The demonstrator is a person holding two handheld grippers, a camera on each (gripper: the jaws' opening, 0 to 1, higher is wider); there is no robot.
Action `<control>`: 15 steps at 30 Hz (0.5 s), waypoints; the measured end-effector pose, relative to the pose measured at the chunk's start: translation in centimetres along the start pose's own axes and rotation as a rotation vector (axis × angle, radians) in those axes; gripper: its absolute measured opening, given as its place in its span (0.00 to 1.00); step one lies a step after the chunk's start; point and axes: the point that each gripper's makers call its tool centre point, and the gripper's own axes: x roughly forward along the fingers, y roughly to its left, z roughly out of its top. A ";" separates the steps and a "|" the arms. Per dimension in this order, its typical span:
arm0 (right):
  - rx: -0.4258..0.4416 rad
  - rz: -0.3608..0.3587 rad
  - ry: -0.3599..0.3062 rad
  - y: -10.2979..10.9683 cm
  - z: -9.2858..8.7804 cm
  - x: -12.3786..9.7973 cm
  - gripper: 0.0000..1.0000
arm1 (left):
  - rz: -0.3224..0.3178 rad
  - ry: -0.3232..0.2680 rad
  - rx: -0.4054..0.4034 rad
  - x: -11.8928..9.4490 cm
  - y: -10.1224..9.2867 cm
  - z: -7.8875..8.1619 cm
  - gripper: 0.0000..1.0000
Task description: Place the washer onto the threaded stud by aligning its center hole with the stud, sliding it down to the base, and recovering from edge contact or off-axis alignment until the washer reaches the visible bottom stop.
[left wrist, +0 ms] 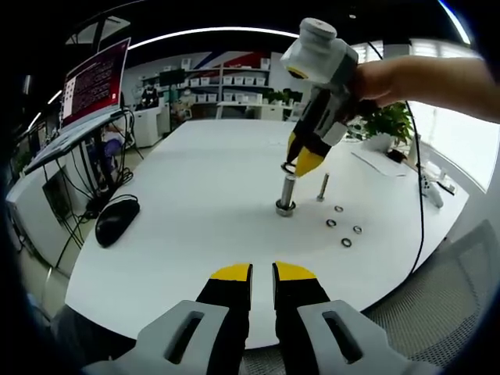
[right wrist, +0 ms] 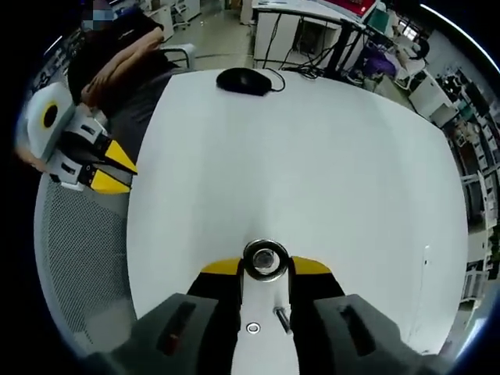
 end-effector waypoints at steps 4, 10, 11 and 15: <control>-0.005 0.000 0.014 -0.1 -0.2 0.3 0.23 | 0.001 -0.002 0.000 0.0 0.0 0.0 0.08; -0.023 0.008 0.036 0.0 -0.5 0.8 0.23 | 0.002 -0.007 0.000 0.1 0.1 0.1 0.08; -0.024 0.008 0.038 0.0 -0.6 0.9 0.23 | 0.002 -0.008 0.000 0.1 0.1 0.1 0.08; -0.033 0.017 0.043 0.2 -0.3 1.2 0.23 | 0.004 -0.009 -0.001 0.2 0.2 0.1 0.08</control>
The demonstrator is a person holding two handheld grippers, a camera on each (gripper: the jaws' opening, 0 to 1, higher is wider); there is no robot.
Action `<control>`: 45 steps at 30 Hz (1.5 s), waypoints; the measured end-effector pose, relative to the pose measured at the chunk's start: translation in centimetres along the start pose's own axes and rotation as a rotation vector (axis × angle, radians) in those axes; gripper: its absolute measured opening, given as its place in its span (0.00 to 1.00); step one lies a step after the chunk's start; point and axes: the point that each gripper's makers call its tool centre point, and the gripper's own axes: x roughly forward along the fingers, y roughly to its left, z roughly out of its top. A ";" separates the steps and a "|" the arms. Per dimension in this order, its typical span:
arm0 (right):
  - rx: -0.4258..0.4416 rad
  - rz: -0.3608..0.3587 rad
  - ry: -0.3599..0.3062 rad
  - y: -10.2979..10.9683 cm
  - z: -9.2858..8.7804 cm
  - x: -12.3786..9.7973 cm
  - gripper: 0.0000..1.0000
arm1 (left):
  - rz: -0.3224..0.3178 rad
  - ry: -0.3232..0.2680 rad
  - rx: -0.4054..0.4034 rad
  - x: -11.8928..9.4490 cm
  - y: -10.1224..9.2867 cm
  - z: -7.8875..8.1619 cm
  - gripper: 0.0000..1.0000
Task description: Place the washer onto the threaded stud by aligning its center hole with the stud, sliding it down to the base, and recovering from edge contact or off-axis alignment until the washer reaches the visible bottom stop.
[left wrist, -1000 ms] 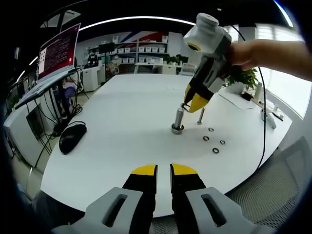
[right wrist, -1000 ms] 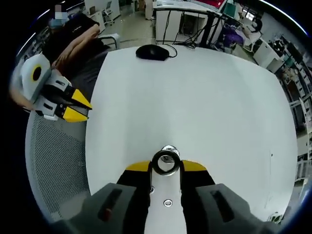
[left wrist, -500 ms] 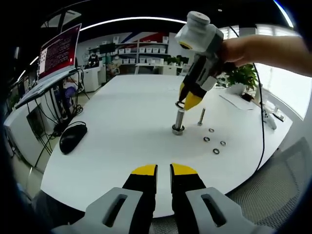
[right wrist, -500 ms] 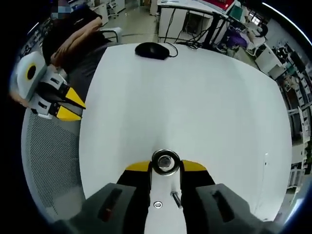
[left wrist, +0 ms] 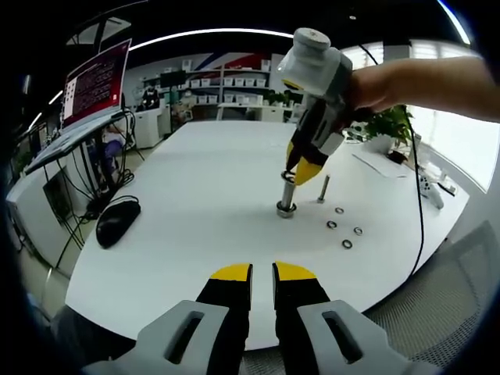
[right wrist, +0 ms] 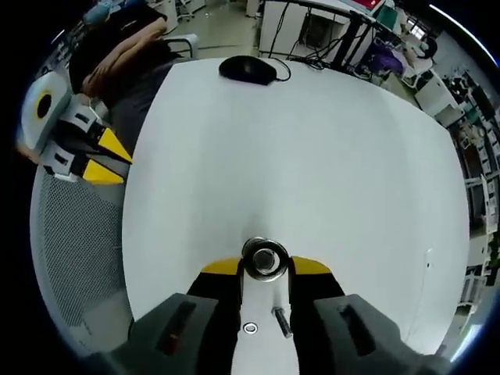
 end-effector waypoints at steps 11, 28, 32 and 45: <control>-0.020 0.014 0.034 0.1 -0.4 0.9 0.23 | 0.001 -0.002 -0.001 -0.1 0.0 0.0 0.08; -0.004 0.016 0.044 0.7 -0.9 2.4 0.23 | -0.002 -0.003 -0.003 -0.1 -0.1 0.0 0.08; 0.009 0.018 0.045 0.7 -1.2 3.1 0.23 | -0.003 -0.005 -0.003 -0.2 -0.1 0.1 0.08; 0.022 0.012 0.074 0.6 -1.7 4.5 0.23 | -0.006 0.002 0.001 -0.1 -0.1 0.0 0.07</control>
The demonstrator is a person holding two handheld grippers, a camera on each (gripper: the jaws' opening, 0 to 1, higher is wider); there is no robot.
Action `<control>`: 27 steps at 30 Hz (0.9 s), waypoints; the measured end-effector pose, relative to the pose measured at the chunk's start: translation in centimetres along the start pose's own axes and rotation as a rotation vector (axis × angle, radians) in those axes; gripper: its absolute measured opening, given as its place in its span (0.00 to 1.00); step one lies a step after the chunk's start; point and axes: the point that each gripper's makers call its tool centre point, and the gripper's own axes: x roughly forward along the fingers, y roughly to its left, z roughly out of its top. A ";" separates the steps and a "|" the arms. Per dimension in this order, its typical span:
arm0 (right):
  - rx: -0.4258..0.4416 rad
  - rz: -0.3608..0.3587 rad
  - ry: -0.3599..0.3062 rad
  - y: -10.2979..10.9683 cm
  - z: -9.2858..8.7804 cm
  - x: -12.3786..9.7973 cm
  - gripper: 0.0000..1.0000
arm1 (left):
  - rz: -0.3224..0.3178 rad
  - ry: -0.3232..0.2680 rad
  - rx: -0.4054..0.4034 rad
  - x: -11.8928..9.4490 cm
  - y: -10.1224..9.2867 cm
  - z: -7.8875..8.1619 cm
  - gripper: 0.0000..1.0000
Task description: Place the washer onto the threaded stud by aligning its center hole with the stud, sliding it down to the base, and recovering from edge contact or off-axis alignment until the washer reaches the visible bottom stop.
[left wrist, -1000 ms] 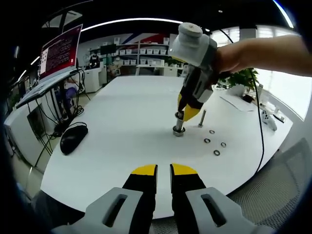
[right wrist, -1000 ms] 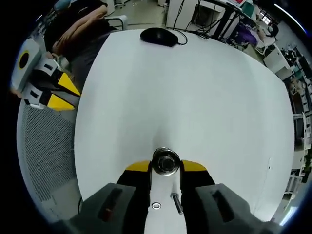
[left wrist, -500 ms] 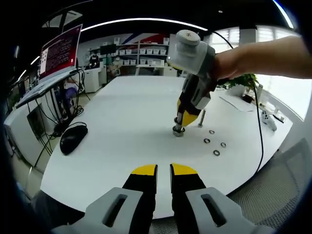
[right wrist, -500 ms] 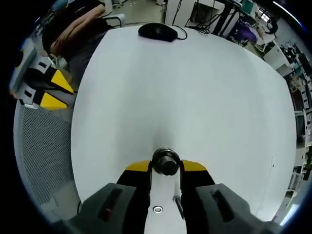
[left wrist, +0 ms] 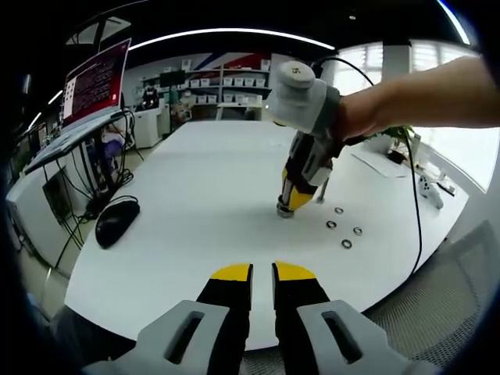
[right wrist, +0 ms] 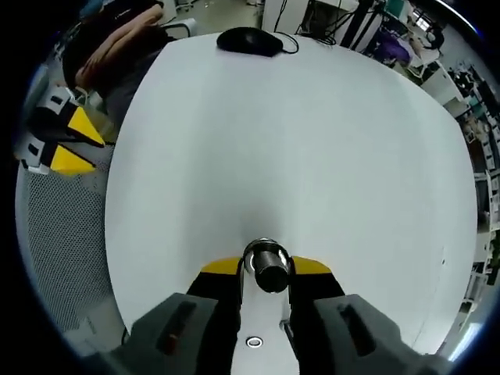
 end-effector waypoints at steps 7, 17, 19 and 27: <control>-0.013 0.003 0.011 0.2 -0.2 0.3 0.24 | -0.001 0.002 0.001 0.0 0.0 0.0 0.07; -0.035 -0.045 -0.012 -0.2 -0.3 0.1 0.29 | -0.004 0.006 0.001 0.0 -0.1 -0.1 0.06; -0.019 -0.064 -0.020 -0.1 -0.5 -0.3 0.32 | -0.004 0.009 0.003 0.0 -0.1 -0.1 0.06; 0.109 -0.173 -0.198 -0.5 0.4 -2.9 0.46 | -0.006 0.015 0.004 0.0 -0.1 -0.2 0.06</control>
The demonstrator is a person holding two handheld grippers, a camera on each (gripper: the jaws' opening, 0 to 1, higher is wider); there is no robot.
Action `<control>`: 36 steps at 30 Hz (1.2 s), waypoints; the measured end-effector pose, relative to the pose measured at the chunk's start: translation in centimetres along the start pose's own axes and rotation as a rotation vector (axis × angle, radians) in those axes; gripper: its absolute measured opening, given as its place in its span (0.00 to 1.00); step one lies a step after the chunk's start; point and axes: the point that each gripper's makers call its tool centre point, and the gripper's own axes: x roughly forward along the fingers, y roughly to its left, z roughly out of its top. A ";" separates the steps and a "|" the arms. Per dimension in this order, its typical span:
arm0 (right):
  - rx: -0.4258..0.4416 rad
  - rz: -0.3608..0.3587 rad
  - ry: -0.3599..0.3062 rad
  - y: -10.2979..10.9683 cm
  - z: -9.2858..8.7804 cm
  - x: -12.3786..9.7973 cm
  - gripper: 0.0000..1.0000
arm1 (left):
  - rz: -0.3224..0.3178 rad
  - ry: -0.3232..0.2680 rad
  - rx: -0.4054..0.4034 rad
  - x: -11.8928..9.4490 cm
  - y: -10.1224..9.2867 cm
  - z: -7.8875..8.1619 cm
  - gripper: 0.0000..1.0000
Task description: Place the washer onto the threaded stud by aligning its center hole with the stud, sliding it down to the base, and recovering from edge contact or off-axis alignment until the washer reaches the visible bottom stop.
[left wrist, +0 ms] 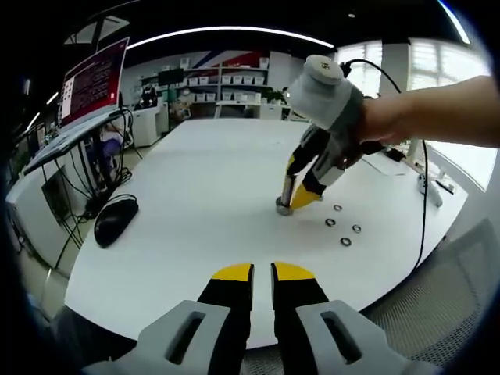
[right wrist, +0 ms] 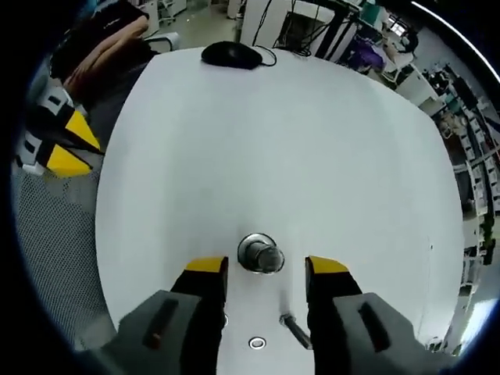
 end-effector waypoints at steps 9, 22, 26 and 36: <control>0.110 -0.035 -0.132 -0.3 -0.3 -3.4 0.49 | 0.002 -0.001 -0.002 -0.1 0.0 0.1 0.07; 0.316 -0.090 -0.380 1.1 -0.8 -9.3 0.50 | -0.003 -0.004 -0.009 -0.2 -0.1 0.1 0.07; 0.418 -0.131 -0.434 1.4 -2.1 -11.2 0.49 | 0.000 -0.007 -0.010 -0.3 -0.1 0.2 0.08; 0.574 -0.109 -0.449 4.8 -6.9 -13.4 0.50 | -0.022 -0.014 -0.010 -0.4 -0.5 0.3 0.09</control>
